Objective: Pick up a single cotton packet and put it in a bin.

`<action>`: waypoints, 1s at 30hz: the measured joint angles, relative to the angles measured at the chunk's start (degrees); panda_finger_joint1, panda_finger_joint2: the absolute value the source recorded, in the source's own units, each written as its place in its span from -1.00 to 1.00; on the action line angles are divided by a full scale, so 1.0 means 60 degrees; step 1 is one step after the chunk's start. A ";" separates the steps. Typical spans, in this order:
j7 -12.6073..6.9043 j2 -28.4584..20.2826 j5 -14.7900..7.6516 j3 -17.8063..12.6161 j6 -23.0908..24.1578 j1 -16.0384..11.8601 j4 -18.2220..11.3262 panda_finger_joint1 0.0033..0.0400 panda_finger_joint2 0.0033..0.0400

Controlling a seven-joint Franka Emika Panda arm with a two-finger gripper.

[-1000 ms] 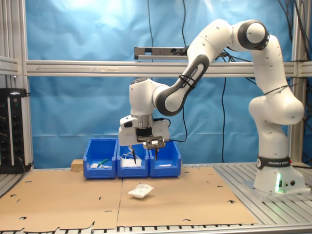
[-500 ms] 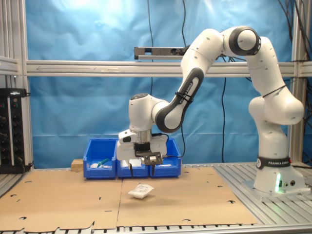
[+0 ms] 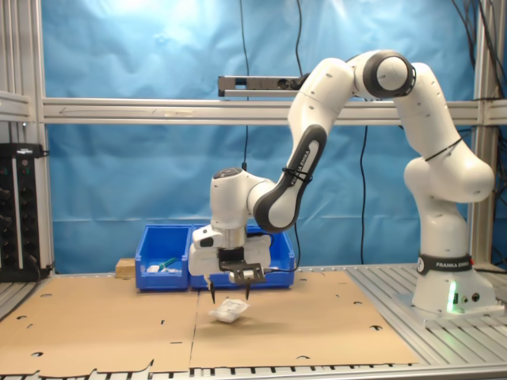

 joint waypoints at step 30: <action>0.0000 0.0852 0.0000 0.0236 0.0605 -0.0310 0.0383 1.00 1.00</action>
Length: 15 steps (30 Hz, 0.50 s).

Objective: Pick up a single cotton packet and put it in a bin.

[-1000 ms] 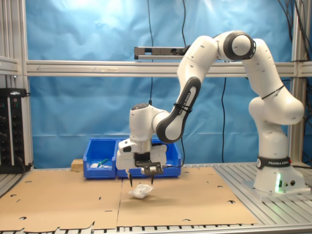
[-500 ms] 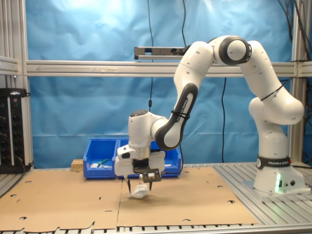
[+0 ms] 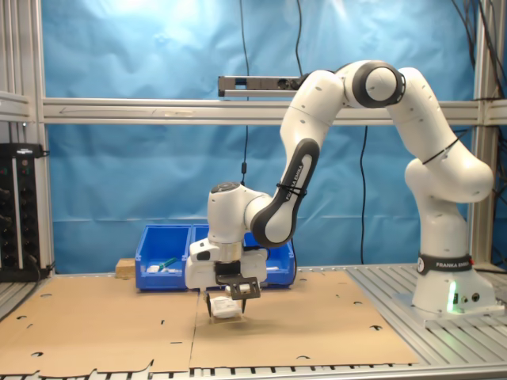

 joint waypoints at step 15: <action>0.0000 0.0019 0.0000 0.0043 0.0026 -0.0081 0.0000 1.00 1.00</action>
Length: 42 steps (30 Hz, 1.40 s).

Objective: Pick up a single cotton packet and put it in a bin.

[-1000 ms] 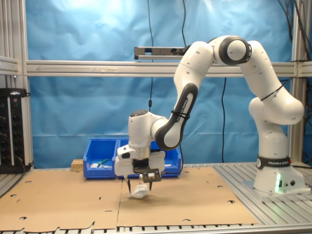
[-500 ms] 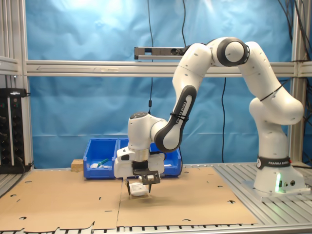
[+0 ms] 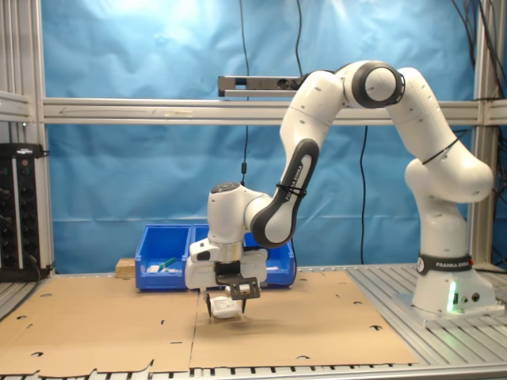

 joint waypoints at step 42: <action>0.0000 0.0000 0.0000 0.0004 0.0006 -0.0291 0.0000 1.00 1.00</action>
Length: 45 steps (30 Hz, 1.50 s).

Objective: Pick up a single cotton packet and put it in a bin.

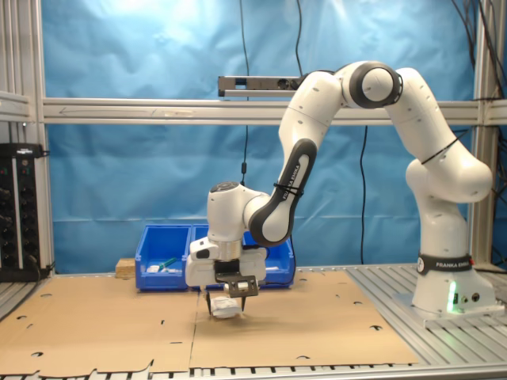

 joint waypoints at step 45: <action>0.0000 0.0000 0.0000 0.0000 0.0001 0.0000 0.0044 -0.77 -0.77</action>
